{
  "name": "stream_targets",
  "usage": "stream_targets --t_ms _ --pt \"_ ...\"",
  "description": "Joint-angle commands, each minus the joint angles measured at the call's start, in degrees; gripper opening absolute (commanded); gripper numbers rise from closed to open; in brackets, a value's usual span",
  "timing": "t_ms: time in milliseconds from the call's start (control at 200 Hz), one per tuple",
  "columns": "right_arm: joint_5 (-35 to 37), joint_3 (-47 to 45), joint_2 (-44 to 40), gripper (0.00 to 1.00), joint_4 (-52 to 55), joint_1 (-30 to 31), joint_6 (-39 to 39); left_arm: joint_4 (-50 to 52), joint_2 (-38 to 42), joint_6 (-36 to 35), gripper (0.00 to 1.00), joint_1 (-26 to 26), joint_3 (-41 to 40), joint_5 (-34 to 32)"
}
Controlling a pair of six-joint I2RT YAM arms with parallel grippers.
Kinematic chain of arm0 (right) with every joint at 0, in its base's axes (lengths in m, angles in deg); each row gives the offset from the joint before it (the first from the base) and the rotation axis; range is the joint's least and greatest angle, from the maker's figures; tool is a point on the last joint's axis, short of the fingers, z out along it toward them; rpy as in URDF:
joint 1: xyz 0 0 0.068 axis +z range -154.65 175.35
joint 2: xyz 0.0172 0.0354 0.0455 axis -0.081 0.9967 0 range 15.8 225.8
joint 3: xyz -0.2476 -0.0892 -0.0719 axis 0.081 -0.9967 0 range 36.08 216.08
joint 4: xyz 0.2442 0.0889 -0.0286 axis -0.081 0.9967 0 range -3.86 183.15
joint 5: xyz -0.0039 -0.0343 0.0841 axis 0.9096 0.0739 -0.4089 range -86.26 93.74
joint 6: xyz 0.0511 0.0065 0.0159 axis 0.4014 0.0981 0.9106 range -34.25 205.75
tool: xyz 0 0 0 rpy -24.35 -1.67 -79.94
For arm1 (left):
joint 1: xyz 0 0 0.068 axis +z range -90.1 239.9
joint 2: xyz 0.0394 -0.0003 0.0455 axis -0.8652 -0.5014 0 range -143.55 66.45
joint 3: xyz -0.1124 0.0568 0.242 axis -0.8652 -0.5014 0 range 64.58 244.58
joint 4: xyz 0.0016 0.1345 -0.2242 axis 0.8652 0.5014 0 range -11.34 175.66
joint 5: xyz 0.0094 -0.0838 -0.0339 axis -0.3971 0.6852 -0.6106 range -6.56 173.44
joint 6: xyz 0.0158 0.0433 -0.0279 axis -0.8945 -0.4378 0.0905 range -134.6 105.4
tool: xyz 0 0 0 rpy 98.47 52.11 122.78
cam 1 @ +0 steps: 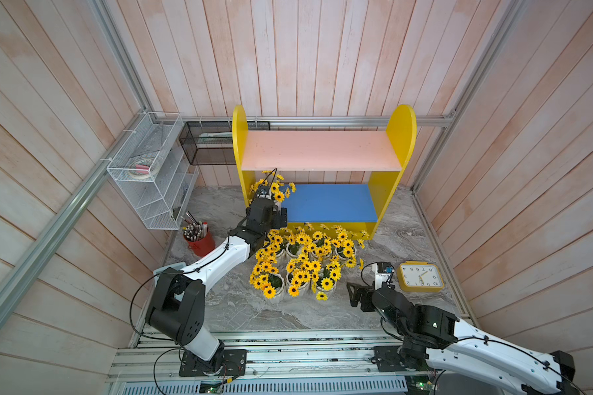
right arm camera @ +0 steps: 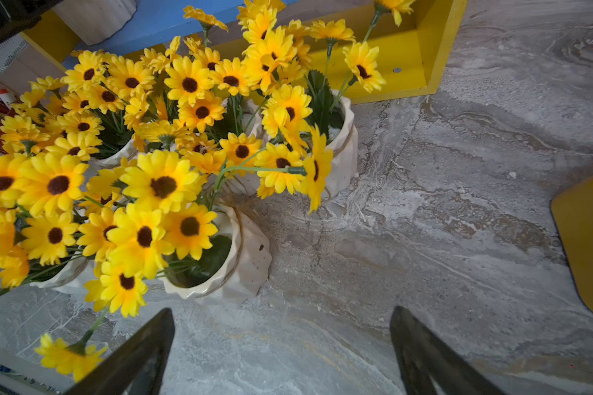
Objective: Take the sunflower pots off the shelves
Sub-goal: Pick up the sunflower pot from the shelf.
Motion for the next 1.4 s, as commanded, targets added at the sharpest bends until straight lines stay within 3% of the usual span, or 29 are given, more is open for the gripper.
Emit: stream_targets --t_ms 0,270,670,950,1145,1395 --pt "2.62 2.65 0.33 0.98 1.65 -0.28 -1.84 -5.03 -1.3 -1.01 1.0 1.31 0.03 1.96" --pt "4.6 3.72 0.36 0.98 0.97 -0.64 -4.34 -9.87 -2.08 -4.2 1.0 2.46 -2.0 10.59" --pt "5.25 3.66 1.06 0.98 -1.4 -1.71 -7.39 -10.35 -3.36 -4.03 1.0 2.39 -1.94 16.0" --pt "5.0 3.49 1.56 0.98 -3.77 -4.02 -10.31 -11.56 -3.1 -5.61 1.0 1.34 -2.73 17.05" --pt "3.63 3.26 1.73 0.98 -5.83 -6.19 -12.52 -13.25 -2.36 -3.46 1.0 2.41 -5.33 8.25" --pt "2.95 2.84 2.17 0.98 -7.47 -7.39 -14.04 -16.97 -2.79 -3.49 1.0 3.95 -5.35 14.34"
